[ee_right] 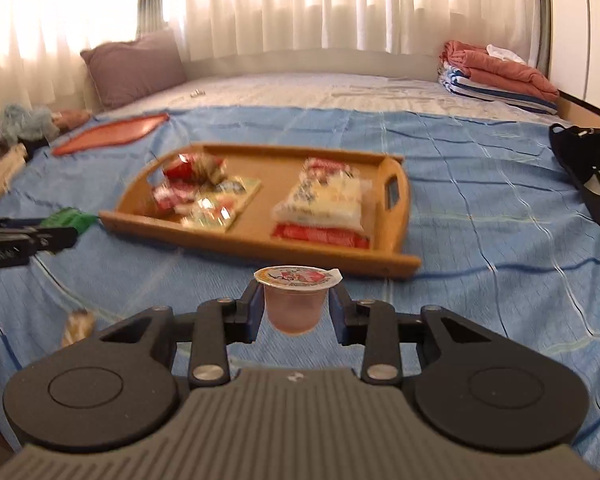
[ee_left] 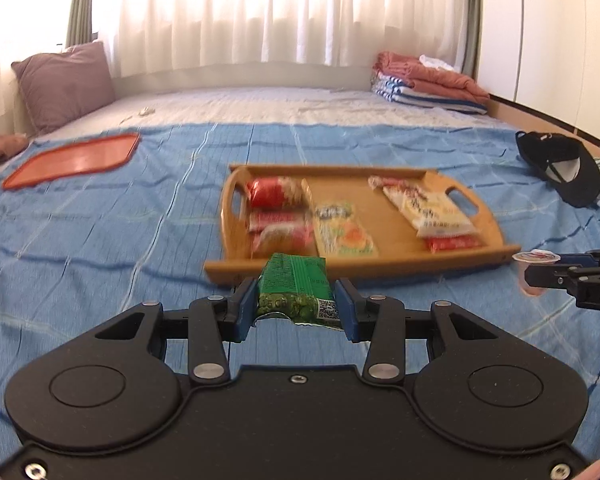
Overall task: Organize snacks
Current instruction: 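Carry the seaweed packet with the left tool while the right carries the jelly cup to the tray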
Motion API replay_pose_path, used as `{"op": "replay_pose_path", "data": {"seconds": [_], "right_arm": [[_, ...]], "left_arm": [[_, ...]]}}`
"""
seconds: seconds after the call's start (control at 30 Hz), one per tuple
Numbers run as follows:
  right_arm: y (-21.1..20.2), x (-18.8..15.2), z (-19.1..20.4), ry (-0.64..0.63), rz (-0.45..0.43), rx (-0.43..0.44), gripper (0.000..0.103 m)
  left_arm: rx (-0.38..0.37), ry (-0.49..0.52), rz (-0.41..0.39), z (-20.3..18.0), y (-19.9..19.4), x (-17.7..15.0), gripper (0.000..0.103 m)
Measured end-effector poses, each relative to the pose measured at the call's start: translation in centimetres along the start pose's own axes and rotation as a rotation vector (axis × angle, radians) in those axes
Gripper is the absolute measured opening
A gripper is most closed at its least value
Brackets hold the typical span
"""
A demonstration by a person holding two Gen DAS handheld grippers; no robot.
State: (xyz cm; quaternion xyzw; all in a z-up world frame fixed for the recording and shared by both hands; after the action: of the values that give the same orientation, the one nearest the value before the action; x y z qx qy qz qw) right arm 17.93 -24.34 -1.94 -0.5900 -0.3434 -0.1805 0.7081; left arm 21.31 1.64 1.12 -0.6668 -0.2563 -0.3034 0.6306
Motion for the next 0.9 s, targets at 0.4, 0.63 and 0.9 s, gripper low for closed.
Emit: {"op": "replay_pose_path", "data": {"seconds": [0.4,0.63,0.9], "right_arm": [[3.0,8.2,0.1,0.092,-0.022,0.080,0.040],[6.7,11.8,0.4,0.116,-0.001,0.095,0.040],[12.0,15.6,0.2,0.143,0.037,0.082,0.040]], "left_arm": [[-0.042,-0.004,-0.026,0.3,3.3,7.8,0.040],[-0.051,-0.027,0.009,1.9,8.2,12.5,0.040],[-0.061,-0.100,0.085,4.4,15.4,16.4,0.040]]}}
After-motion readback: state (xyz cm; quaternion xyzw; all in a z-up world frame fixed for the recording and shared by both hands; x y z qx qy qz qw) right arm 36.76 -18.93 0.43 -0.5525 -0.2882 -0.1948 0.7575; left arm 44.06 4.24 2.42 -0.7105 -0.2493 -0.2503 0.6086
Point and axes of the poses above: each gripper's, at about its wrist camera, not at the fingertips, and y roughly the way its jaws point, z to its left, x to its top, the point moved 10 cm from there along y, roughly the way its jaws point, and after that the axes turned 11 degrees about z, right-handed, at the moved point
